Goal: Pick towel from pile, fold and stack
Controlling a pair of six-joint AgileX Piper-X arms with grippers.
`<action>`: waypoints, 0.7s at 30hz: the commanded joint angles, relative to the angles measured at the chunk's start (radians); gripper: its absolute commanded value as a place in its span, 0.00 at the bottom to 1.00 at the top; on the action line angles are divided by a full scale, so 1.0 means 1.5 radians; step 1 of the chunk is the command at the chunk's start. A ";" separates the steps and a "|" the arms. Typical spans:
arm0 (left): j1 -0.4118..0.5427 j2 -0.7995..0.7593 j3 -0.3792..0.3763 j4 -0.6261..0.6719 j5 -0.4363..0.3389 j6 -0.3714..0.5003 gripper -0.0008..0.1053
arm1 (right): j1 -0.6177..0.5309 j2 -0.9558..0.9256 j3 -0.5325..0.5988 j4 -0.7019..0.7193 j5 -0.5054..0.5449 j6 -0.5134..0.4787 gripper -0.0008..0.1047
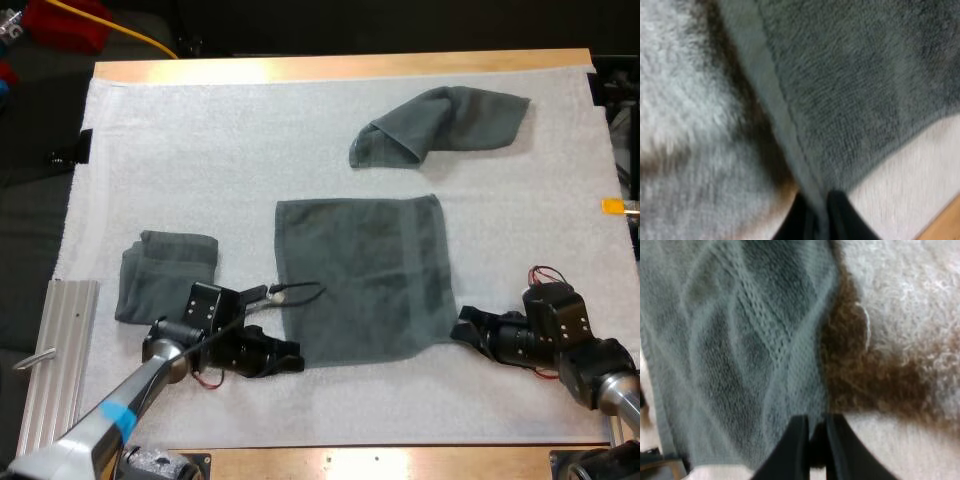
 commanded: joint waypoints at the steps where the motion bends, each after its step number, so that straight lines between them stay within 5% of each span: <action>1: -0.008 -0.023 -0.001 0.029 -0.007 0.018 0.01 | 0.002 -0.011 0.001 0.027 0.001 -0.009 0.02; 5: -0.064 -0.080 -0.014 0.081 -0.018 0.026 0.01 | 0.036 -0.042 0.001 0.075 0.007 -0.014 0.02; 10: -0.147 -0.118 -0.016 0.132 -0.097 0.022 0.01 | 0.099 -0.077 0.001 0.116 0.052 -0.008 0.02; 21: -0.169 -0.194 -0.028 0.218 -0.131 0.022 0.01 | 0.177 -0.166 0.001 0.241 0.121 -0.009 0.02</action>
